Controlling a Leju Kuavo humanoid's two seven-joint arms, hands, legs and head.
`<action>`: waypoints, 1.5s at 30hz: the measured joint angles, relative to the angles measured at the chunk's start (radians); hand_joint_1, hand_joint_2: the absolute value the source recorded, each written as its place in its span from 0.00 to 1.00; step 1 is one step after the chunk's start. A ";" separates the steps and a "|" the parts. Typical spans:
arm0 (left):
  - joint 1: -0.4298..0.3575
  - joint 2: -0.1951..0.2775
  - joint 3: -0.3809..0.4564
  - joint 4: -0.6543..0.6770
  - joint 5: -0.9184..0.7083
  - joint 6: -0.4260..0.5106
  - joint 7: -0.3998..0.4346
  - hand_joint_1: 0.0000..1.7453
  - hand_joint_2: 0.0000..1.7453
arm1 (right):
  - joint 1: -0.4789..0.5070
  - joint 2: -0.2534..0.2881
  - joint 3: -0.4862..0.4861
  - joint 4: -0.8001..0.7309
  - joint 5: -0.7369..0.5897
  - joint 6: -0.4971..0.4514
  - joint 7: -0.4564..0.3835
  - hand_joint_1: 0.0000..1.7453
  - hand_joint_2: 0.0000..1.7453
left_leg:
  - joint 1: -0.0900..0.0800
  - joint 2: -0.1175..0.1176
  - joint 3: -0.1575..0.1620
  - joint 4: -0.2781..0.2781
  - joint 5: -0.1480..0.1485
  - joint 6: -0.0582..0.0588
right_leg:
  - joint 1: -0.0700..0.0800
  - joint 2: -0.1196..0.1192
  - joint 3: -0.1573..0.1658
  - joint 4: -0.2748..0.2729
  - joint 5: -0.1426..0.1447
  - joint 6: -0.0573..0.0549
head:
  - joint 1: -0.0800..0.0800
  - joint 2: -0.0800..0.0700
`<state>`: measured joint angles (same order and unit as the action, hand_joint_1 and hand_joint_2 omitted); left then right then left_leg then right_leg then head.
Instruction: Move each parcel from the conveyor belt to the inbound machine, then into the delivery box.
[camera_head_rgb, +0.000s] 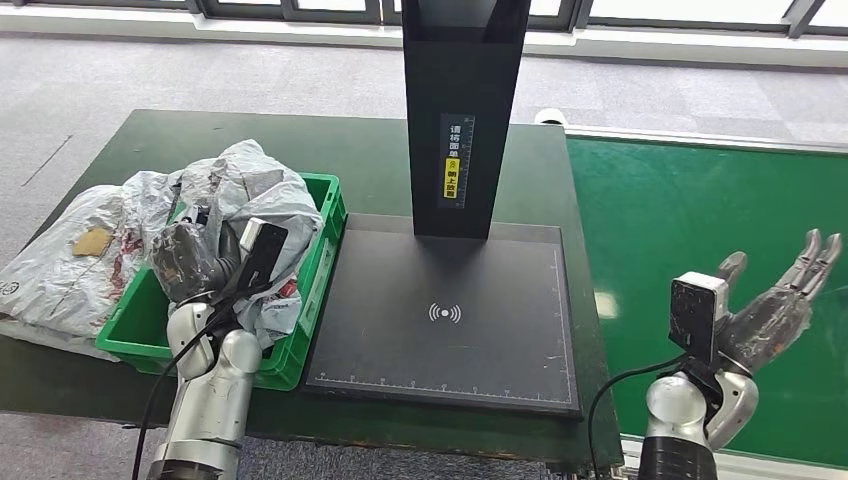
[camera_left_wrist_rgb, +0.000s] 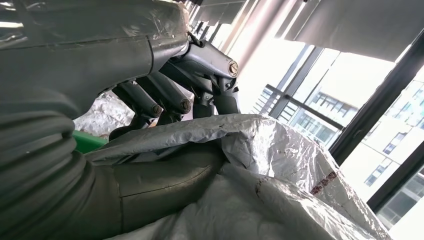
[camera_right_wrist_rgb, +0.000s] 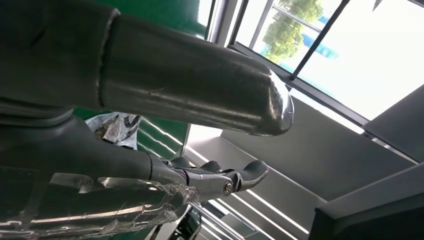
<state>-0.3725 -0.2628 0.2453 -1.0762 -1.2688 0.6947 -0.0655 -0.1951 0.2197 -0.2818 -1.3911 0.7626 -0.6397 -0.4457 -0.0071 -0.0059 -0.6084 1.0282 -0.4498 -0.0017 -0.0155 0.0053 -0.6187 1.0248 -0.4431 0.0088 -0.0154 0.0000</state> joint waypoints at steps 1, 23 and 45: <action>-0.001 0.005 -0.004 0.010 0.004 0.000 0.008 1.00 1.00 | -0.002 0.000 0.000 0.002 0.000 0.001 0.000 0.00 0.00 | 0.000 0.000 0.000 0.000 0.000 0.000 | 0.000 0.000 0.000 0.000 0.000 0.000 | 0.000 0.000; 0.028 -0.008 0.119 -0.092 -0.009 0.006 -0.010 0.00 0.00 | -0.015 0.000 0.002 0.032 -0.015 0.032 0.015 0.00 0.00 | 0.000 0.000 0.000 0.000 0.000 0.000 | 0.000 0.000 0.000 0.000 0.000 0.000 | 0.000 0.000; 0.040 -0.074 0.452 -0.441 0.681 0.008 -0.595 0.00 0.00 | -0.039 -0.013 0.004 0.145 -0.011 -0.042 0.012 0.00 0.00 | 0.001 0.000 0.000 0.000 0.000 0.000 | 0.000 0.000 0.000 0.000 0.000 0.000 | 0.000 0.000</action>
<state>-0.3324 -0.3370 0.6977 -1.5170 -0.5883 0.7024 -0.6605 -0.2338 0.2068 -0.2777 -1.2464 0.7513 -0.6820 -0.4342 -0.0066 -0.0063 -0.6085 1.0283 -0.4495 -0.0018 -0.0150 0.0051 -0.6187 1.0250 -0.4434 0.0084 -0.0155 0.0000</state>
